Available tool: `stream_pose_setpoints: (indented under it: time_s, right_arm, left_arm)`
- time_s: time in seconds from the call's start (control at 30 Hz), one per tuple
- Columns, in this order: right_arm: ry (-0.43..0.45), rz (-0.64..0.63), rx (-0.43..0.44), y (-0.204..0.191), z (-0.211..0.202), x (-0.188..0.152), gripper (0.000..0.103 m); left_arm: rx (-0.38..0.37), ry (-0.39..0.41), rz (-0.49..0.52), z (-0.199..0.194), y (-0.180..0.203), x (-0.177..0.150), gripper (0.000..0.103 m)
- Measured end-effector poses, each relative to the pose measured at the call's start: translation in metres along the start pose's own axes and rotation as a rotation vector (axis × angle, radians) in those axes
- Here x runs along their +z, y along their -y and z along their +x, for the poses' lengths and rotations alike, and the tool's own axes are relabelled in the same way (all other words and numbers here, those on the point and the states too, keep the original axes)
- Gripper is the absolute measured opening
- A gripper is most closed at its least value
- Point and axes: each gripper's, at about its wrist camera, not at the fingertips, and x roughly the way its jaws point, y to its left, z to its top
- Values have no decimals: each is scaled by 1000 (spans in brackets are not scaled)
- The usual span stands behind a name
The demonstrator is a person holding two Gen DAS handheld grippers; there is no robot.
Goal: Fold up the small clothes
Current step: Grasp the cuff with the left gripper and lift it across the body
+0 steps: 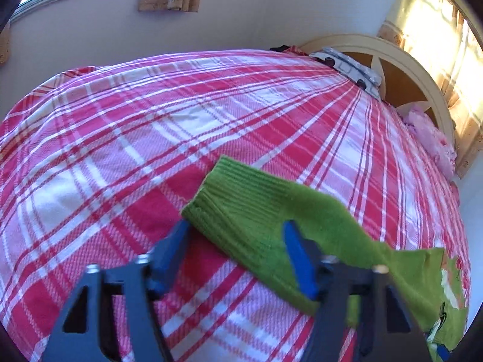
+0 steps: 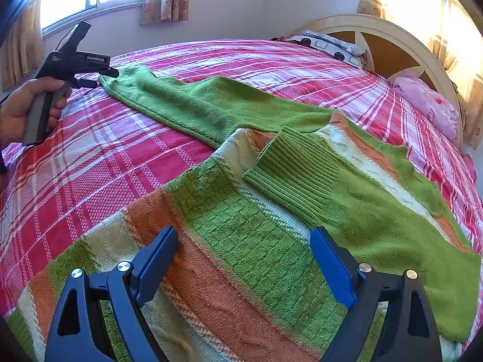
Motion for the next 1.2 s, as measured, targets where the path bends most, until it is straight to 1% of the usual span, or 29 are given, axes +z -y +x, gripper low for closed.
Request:
stream_pose_setpoints:
  time_s: [0.03, 0.07, 0.1, 0.17, 0.23, 0.27, 0.33, 0.4, 0.47, 0.57, 0.63, 0.67, 0.7, 0.77, 0.87, 0.97, 1.07, 1.2]
  right_arm:
    - [1, 0, -1, 0, 0, 0, 90]
    - [0, -1, -1, 0, 0, 0, 90]
    - [1, 0, -1, 0, 0, 0, 90]
    - [1, 0, -1, 0, 0, 0, 90]
    - [3, 4, -3, 1, 0, 0, 90]
    - [2, 6, -3, 2, 0, 0, 90]
    - [1, 10, -2, 2, 1, 1, 90]
    - [4, 12, -5, 2, 0, 1, 90]
    - [24, 26, -3, 6, -5, 2, 90]
    - [82, 96, 13, 19, -24, 5, 90]
    - [124, 164, 31, 35, -41, 5, 90]
    - [140, 196, 33, 44, -52, 4, 90]
    - [149, 212, 31, 50, -59, 4, 90]
    - [176, 240, 23, 62, -77, -1, 90]
    - [210, 300, 7, 80, -102, -15, 90]
    - [237, 356, -7, 91, -120, -33, 90]
    - [248, 393, -11, 97, -133, -53, 90]
    - [252, 423, -11, 97, -145, -72, 90]
  left_arm:
    - [24, 8, -11, 2, -2, 2, 28]
    - [17, 5, -22, 4, -4, 3, 16]
    - [-15, 1, -39, 5, -7, 4, 7]
    - [-63, 19, -79, 1, -12, 5, 6]
    - [-120, 63, -97, -10, -13, 4, 5]
    - [-137, 84, -93, -18, -11, 4, 5]
    - [-175, 99, -90, -28, -4, 4, 5]
    - [-237, 121, -86, -40, 5, 6, 5]
    - [-277, 119, -71, -49, 18, 8, 5]
    - [-347, 104, -54, -62, 41, 12, 5]
    - [-401, 108, -29, -72, 62, 14, 5]
    - [-422, 112, -15, -77, 71, 14, 5]
    - [-457, 113, -3, -83, 83, 14, 5]
    - [-493, 113, 6, -91, 99, 12, 5]
    - [-556, 105, 14, -101, 124, 9, 5]
    - [-621, 99, 29, -112, 158, 5, 5]
    - [-680, 97, 55, -124, 189, 2, 5]
    - [-737, 95, 87, -135, 226, -3, 5]
